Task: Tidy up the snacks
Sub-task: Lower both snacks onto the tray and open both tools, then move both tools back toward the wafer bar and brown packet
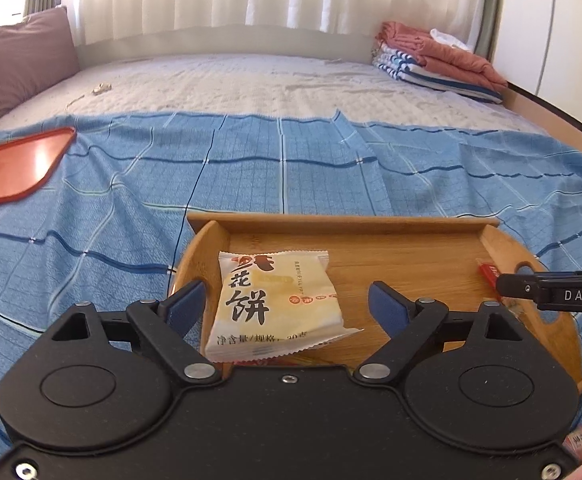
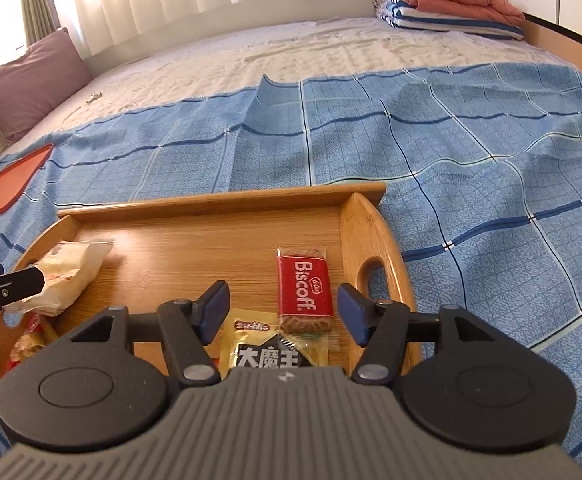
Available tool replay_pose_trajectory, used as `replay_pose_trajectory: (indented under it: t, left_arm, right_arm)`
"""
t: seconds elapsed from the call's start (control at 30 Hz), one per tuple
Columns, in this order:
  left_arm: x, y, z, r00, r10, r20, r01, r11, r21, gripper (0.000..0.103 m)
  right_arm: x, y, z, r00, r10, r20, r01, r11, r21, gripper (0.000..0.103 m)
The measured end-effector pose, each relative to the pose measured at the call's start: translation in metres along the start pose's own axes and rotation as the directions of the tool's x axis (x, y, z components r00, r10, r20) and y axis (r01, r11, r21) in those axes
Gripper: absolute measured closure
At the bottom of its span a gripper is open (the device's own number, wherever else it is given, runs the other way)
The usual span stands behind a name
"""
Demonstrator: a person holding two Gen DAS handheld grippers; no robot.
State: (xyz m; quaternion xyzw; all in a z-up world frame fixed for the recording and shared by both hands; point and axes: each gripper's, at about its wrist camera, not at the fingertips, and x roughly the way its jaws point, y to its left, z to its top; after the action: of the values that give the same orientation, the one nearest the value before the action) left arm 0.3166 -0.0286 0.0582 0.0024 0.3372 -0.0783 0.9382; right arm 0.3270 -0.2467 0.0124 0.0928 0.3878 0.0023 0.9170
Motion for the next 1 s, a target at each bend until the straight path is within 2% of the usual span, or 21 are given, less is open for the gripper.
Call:
replay_pose_trajectory:
  t: [0.37,0.63,0.73,0.9,1.0]
  left_arm:
    - [-0.083,0.003,-0.021,0.994,-0.068,0.087,0.063,0.997,0.052,0.011]
    - [-0.141,0.005,-0.047,0.988,-0.075,0.138,0.068,0.996,0.059,0.011]
    - [-0.159,0.008,-0.056,0.985,-0.073,0.156,0.067,0.997,0.049,0.009]
    - [-0.176,0.014,-0.077,0.989,-0.052,0.138,0.048,0.998,0.028,0.007]
    - [-0.182,0.018,-0.091,0.991,-0.036,0.127,0.035,0.999,0.006,0.007]
  right_arm:
    - [-0.071,0.014,-0.027,0.993,0.049,0.112,-0.039,0.995,-0.092,0.014]
    - [-0.122,0.013,-0.051,0.983,0.073,0.170,-0.052,0.991,-0.122,0.012]
    - [-0.138,0.015,-0.061,0.980,0.062,0.192,-0.035,0.989,-0.143,0.011]
    - [-0.161,0.016,-0.079,0.975,0.056,0.215,-0.022,0.987,-0.161,0.009]
    - [-0.170,0.017,-0.094,0.973,0.032,0.228,0.014,0.981,-0.195,0.008]
